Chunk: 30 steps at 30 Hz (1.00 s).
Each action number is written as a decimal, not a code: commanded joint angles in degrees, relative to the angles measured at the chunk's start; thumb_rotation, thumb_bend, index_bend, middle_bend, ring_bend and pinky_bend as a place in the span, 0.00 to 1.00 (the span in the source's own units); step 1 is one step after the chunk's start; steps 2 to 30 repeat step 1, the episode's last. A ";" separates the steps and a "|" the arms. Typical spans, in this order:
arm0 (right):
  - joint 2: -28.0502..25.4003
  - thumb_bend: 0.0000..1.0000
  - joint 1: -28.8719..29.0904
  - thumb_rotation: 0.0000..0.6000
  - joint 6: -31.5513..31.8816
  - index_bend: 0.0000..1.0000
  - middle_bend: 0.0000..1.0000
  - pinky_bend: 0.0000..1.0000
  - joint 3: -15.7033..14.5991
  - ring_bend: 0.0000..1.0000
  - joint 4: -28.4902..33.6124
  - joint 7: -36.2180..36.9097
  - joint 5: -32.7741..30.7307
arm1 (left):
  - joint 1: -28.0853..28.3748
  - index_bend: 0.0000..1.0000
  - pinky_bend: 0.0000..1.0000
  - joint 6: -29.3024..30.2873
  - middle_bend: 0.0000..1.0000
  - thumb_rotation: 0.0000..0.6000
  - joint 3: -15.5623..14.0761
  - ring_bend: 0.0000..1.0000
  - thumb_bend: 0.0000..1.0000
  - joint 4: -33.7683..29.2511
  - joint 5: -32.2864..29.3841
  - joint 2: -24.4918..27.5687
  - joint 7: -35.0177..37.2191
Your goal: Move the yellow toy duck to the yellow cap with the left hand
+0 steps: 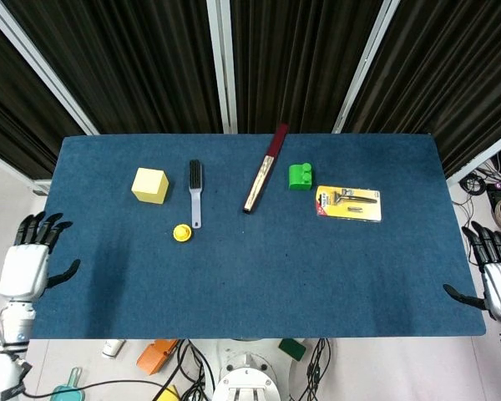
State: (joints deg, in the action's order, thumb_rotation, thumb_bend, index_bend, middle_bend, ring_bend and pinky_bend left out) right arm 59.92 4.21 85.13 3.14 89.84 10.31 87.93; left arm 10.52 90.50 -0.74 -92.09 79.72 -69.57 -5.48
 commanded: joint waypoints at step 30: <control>0.17 0.22 0.07 1.00 0.19 0.00 0.00 0.02 0.01 0.00 0.26 -0.47 0.29 | -4.12 0.21 0.00 4.17 0.13 1.00 -2.08 0.04 0.25 -0.24 2.18 2.35 2.45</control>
